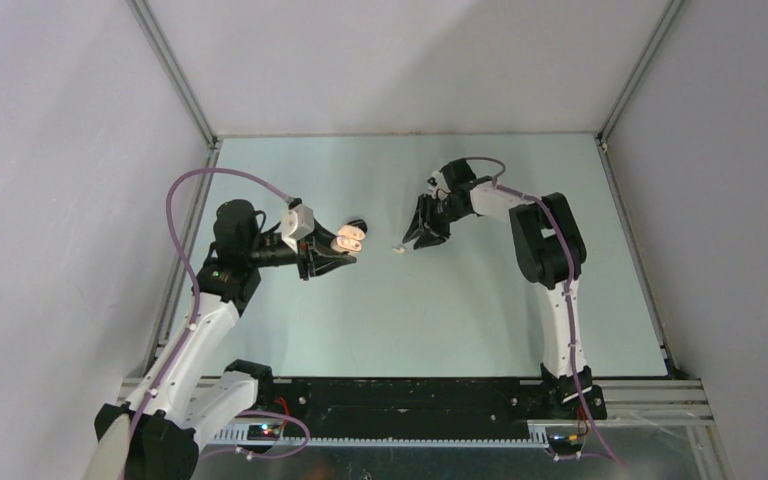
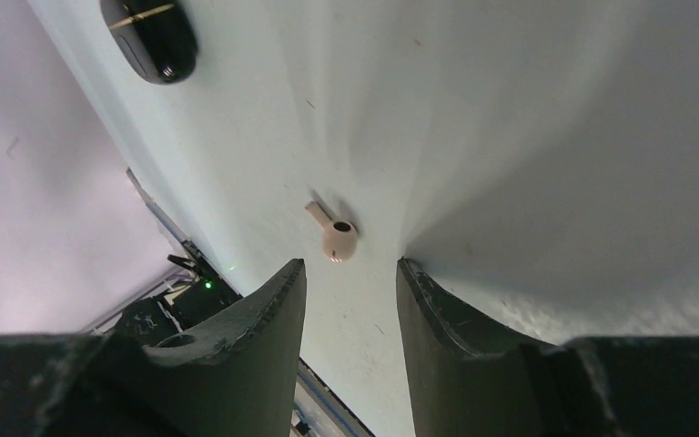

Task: Insert the wireless bluetooth earbuds into the charging case
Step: Adjust the right earbud at the center of the board.

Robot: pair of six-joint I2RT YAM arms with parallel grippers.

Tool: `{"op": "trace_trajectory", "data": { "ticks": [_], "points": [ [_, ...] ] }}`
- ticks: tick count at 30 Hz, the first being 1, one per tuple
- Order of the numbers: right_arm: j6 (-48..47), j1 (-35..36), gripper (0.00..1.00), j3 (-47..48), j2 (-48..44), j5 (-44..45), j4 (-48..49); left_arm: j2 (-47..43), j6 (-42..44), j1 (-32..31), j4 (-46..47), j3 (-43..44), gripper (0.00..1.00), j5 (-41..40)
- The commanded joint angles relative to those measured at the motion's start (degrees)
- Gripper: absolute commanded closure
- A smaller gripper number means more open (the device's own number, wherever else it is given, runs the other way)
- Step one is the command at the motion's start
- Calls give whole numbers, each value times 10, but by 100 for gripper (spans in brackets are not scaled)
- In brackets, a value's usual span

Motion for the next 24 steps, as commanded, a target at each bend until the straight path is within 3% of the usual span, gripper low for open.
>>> {"op": "trace_trajectory", "data": {
  "ticks": [1, 10, 24],
  "points": [
    [-18, -1, 54, -26, -43, 18, -20, -2, 12, -4, 7, 18, 88, 2],
    [31, 35, 54, -63, -22, -69, 53, -4, 13, -4, 4, 20, 88, 2],
    [38, 32, 55, -22, 0, -36, 48, -3, 16, -4, 1, 20, 88, 5]
  ]
}}
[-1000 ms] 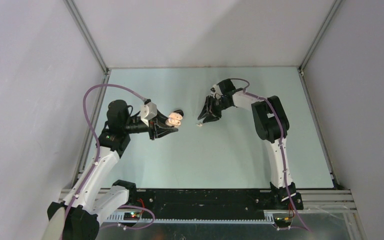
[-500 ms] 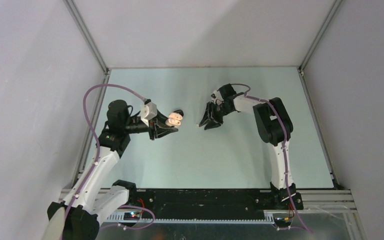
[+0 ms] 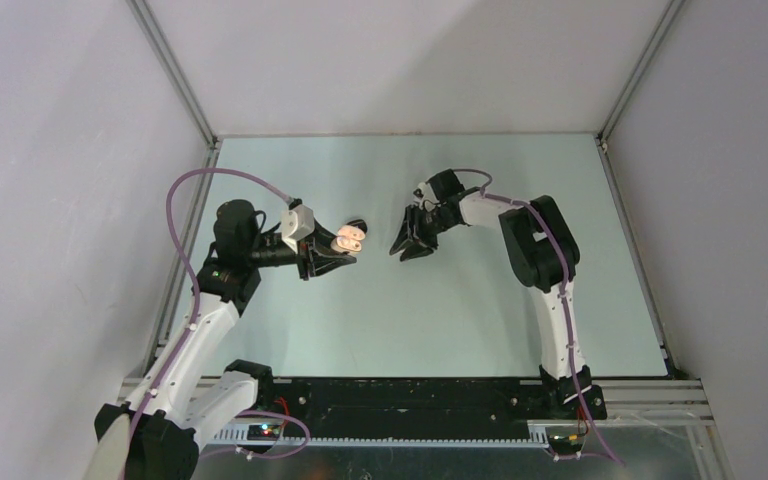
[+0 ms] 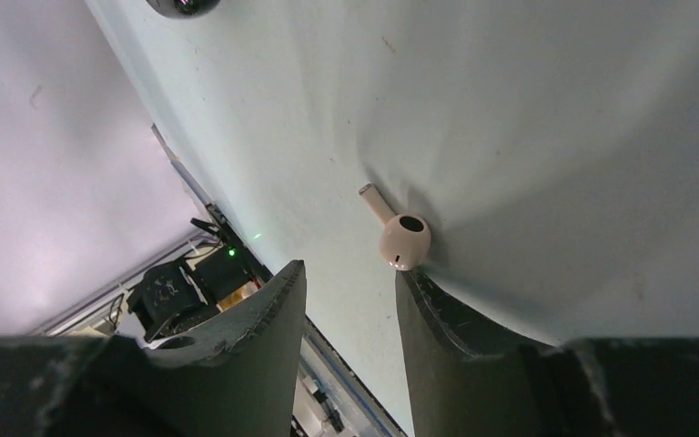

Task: Insert the wireless bluetooth earbuds into the charging case
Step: Adjust the right earbud at the center of the board, then pick up the right earbud from the center of the board.

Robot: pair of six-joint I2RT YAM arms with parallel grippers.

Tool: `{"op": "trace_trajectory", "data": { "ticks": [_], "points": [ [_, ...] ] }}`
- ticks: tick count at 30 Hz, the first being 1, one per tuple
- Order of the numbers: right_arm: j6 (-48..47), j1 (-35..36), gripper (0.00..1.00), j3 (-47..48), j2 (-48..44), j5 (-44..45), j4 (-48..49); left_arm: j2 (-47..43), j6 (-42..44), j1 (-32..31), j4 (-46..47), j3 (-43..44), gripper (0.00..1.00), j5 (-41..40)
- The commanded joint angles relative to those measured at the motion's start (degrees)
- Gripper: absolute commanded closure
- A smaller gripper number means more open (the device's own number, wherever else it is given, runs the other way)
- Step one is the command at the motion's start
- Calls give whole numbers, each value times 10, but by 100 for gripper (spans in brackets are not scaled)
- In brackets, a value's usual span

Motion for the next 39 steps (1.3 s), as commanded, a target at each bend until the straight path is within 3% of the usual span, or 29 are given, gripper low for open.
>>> {"op": "trace_trajectory", "data": {
  "ticks": [1, 19, 39],
  "points": [
    [-5, -10, 55, 29, 8, 19, -5, -4, 12, -4, 2, 20, 88, 5],
    [-21, -24, 57, 119, 55, 15, -26, 1, 13, -6, 3, 21, 88, 2],
    [-269, 23, 54, 254, 66, 183, -211, -2, 17, -7, -1, 21, 88, 3]
  ]
}}
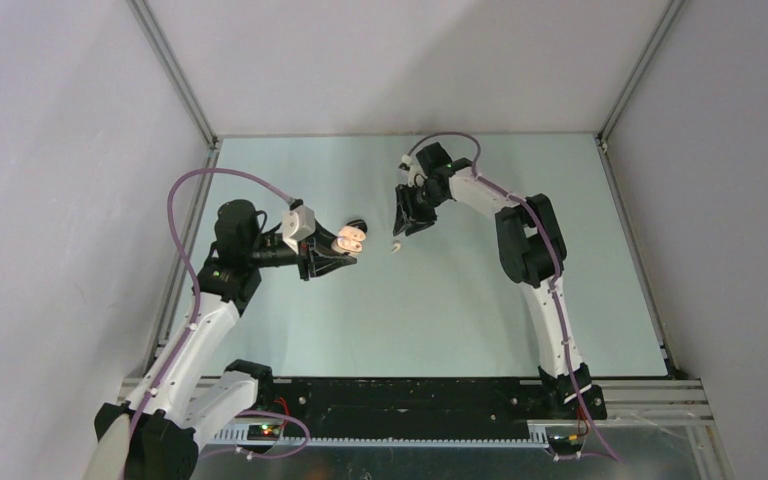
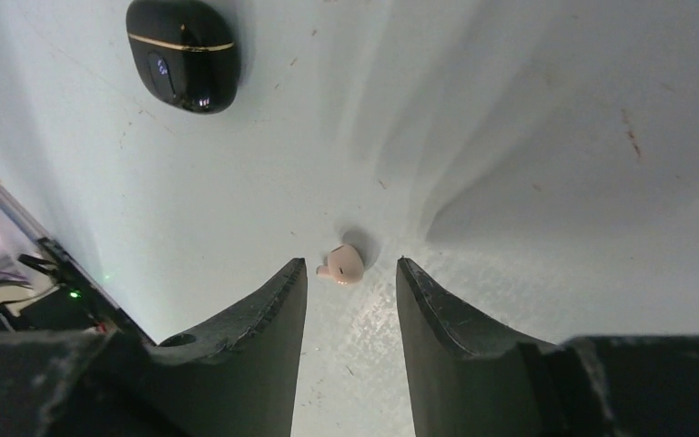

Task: Insert the wireless bluetooth earbuds into the charging case
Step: Pick up the right earbud from the center of the board.

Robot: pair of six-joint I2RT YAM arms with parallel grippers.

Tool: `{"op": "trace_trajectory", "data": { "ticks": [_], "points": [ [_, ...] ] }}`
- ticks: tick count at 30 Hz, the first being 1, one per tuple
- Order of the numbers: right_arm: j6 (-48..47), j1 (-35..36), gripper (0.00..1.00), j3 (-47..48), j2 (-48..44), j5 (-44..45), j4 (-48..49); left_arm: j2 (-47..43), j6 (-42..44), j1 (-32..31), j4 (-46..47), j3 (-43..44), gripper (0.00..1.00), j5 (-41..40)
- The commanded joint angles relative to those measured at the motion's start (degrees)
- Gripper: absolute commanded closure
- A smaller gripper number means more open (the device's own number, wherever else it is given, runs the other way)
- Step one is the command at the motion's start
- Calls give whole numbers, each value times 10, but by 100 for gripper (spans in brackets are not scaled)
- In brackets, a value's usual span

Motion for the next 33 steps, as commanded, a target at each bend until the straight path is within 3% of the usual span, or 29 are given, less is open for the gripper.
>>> {"op": "trace_trajectory", "data": {
  "ticks": [1, 10, 33],
  "points": [
    [-72, 18, 54, 42, 10, 38, -50, -3, 13, -4, 3, 20, 88, 3],
    [-136, 38, 54, 76, 29, 52, -99, -5, 11, -5, 3, 20, 88, 2],
    [-136, 50, 60, 108, 59, 66, -109, -5, 13, -6, 2, 22, 88, 4]
  ]
}}
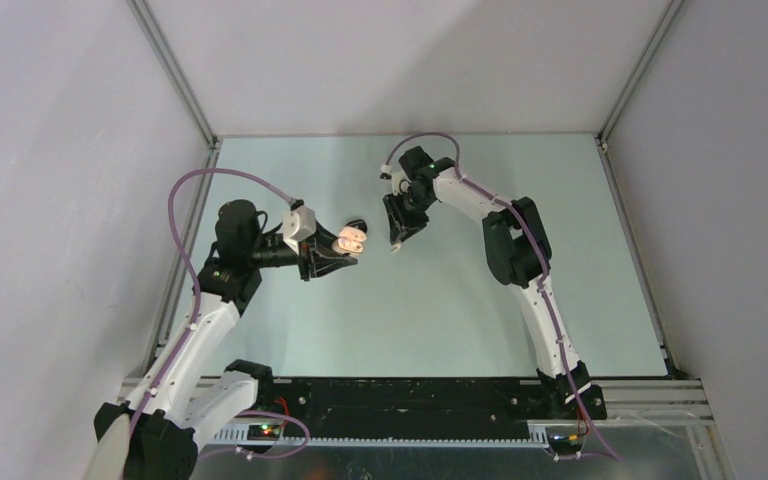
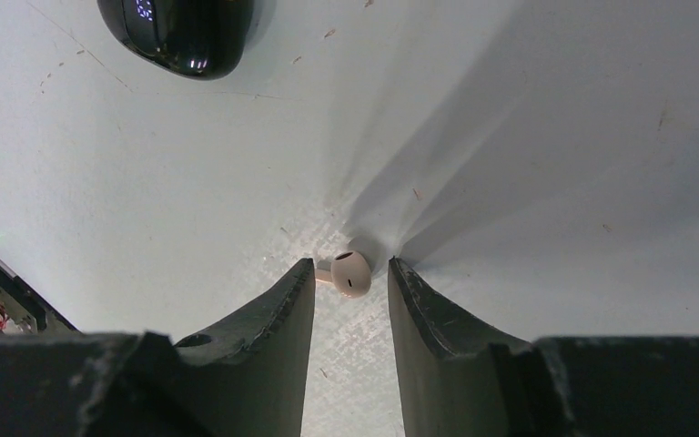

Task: Insert the wireless bluetooth earbuds into the charging case
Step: Pick up the right earbud from the center of the board.

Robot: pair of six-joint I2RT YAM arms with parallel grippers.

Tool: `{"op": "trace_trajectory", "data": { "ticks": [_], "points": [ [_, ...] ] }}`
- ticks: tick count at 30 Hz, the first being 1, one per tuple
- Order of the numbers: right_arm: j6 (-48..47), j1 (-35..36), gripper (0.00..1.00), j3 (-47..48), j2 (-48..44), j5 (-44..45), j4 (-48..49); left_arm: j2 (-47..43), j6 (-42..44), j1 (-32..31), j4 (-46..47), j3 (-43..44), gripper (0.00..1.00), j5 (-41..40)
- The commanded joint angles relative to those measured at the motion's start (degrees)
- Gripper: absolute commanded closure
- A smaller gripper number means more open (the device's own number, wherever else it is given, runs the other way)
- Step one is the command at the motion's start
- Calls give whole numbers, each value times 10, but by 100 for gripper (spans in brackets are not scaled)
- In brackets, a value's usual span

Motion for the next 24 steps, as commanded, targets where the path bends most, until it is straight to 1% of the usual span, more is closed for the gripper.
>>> {"op": "trace_trajectory", "data": {
  "ticks": [1, 12, 19, 24],
  "points": [
    [-12, 7, 61, 18, 14, 20, -12, -4, 12, -3, 1, 22, 88, 4],
    [-19, 12, 66, -1, 4, 36, -12, -5, 12, -3, 1, 22, 88, 2],
    [-30, 24, 63, -11, -2, 52, -3, -5, 12, -4, 1, 22, 88, 2],
    [-37, 31, 64, -31, -12, 74, 10, -6, 14, -4, 0, 22, 88, 2]
  ]
}}
